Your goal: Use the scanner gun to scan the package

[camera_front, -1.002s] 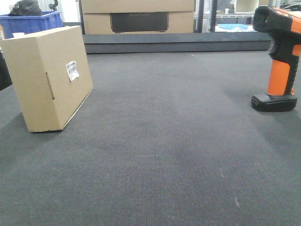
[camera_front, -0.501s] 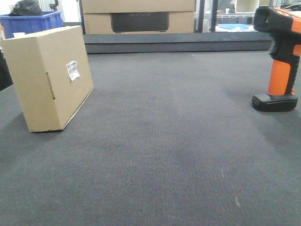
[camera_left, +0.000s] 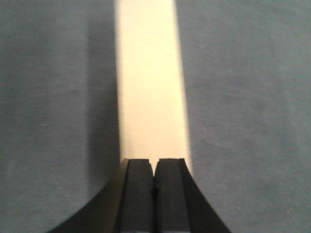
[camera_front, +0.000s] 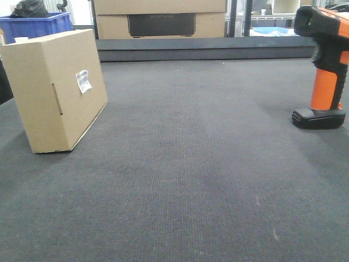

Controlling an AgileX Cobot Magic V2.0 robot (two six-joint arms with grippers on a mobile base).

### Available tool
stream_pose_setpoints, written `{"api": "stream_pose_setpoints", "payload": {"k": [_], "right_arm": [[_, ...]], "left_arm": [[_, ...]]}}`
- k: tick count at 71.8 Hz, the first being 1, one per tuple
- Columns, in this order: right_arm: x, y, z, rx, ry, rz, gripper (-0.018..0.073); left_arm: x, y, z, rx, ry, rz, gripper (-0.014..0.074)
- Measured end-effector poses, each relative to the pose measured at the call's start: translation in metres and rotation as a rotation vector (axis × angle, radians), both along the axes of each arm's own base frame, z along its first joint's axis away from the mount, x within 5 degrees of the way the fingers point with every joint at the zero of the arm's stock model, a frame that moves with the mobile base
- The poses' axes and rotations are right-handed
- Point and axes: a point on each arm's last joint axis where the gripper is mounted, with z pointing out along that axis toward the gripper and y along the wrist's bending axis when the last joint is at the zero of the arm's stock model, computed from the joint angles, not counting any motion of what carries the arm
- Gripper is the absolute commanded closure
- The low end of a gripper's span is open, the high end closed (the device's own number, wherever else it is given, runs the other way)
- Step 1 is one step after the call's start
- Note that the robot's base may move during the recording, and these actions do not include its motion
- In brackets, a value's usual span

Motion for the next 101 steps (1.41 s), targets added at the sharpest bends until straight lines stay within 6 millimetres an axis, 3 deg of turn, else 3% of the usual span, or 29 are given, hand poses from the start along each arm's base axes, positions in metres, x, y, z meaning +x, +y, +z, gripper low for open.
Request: {"api": "stream_pose_setpoints", "payload": {"k": [9,24,29,41,74,82,89,101], "right_arm": [[0.0,0.0,0.0,0.0,0.0,0.0,0.0721],[0.0,0.0,0.0,0.0,0.0,0.0,0.0721],[0.0,0.0,0.0,0.0,0.0,0.0,0.0721],[0.0,0.0,0.0,0.0,0.0,0.0,0.0721],[0.0,0.0,0.0,0.0,0.0,0.0,0.0721],[0.0,0.0,0.0,0.0,0.0,0.0,0.0721],[0.0,0.0,0.0,0.0,0.0,0.0,0.0721],[0.0,0.0,0.0,0.0,0.0,0.0,0.0721]], "left_arm": [[0.003,-0.011,-0.007,0.004,0.022,-0.026,0.0643],[0.002,-0.02,-0.009,-0.001,0.035,-0.032,0.022],[0.002,-0.019,-0.009,-0.013,0.036,0.005,0.0118],[0.008,-0.019,-0.017,-0.013,0.057,0.042,0.004],[0.032,-0.023,-0.062,0.04,0.2,0.093,0.005],[0.036,-0.025,-0.075,0.055,0.25,0.096,0.0094],[0.039,-0.025,-0.086,0.069,0.296,0.101,0.026],[0.038,-0.026,-0.087,0.06,0.311,0.101,0.0705]]}}
